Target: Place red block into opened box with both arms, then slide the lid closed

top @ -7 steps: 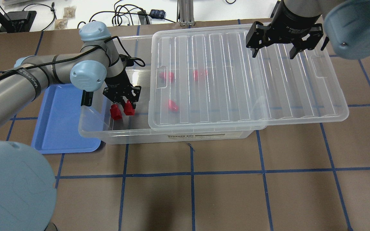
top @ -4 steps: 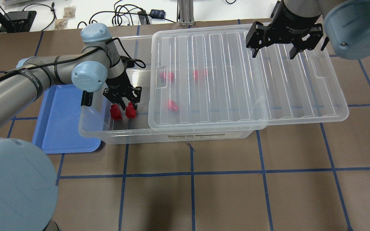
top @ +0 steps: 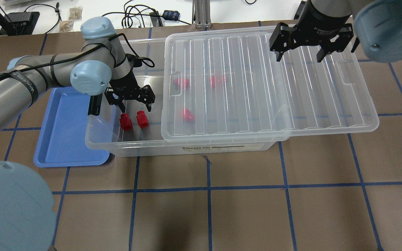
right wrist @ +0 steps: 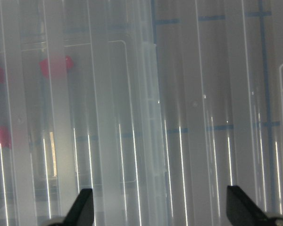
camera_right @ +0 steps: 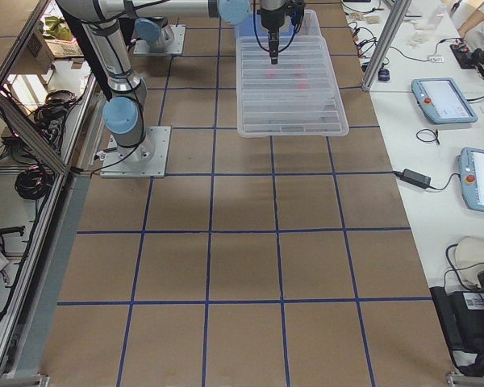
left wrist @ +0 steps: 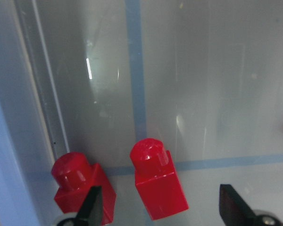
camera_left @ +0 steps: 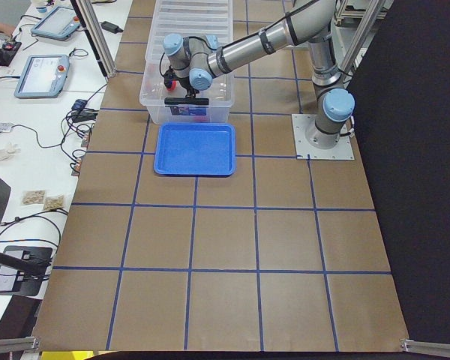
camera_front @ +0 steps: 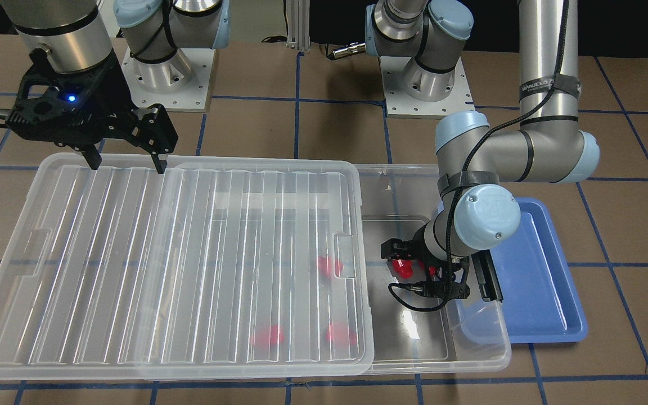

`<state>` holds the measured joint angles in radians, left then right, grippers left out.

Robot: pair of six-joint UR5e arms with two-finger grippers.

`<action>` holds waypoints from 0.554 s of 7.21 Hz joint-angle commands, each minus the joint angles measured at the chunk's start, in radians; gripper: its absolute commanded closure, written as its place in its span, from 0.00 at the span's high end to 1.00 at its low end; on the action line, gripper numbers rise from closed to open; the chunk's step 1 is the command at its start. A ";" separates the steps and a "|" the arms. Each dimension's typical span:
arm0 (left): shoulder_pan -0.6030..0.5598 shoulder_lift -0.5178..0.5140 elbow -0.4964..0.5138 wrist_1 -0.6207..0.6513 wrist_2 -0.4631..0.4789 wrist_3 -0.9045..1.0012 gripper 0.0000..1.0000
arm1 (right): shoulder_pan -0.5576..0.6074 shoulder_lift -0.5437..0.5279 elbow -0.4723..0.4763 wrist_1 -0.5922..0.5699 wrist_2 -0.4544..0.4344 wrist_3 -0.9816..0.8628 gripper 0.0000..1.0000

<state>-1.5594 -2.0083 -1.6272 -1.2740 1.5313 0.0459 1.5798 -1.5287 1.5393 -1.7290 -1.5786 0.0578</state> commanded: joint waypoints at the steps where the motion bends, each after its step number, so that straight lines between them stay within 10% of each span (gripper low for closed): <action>1: 0.005 0.071 0.082 -0.091 0.009 -0.001 1.00 | -0.155 0.019 0.008 -0.001 -0.028 -0.213 1.00; 4: 0.007 0.156 0.320 -0.400 0.032 -0.001 1.00 | -0.340 0.105 0.019 -0.020 -0.018 -0.449 1.00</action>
<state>-1.5533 -1.8889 -1.3998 -1.5537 1.5619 0.0445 1.3085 -1.4644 1.5548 -1.7395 -1.5964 -0.3287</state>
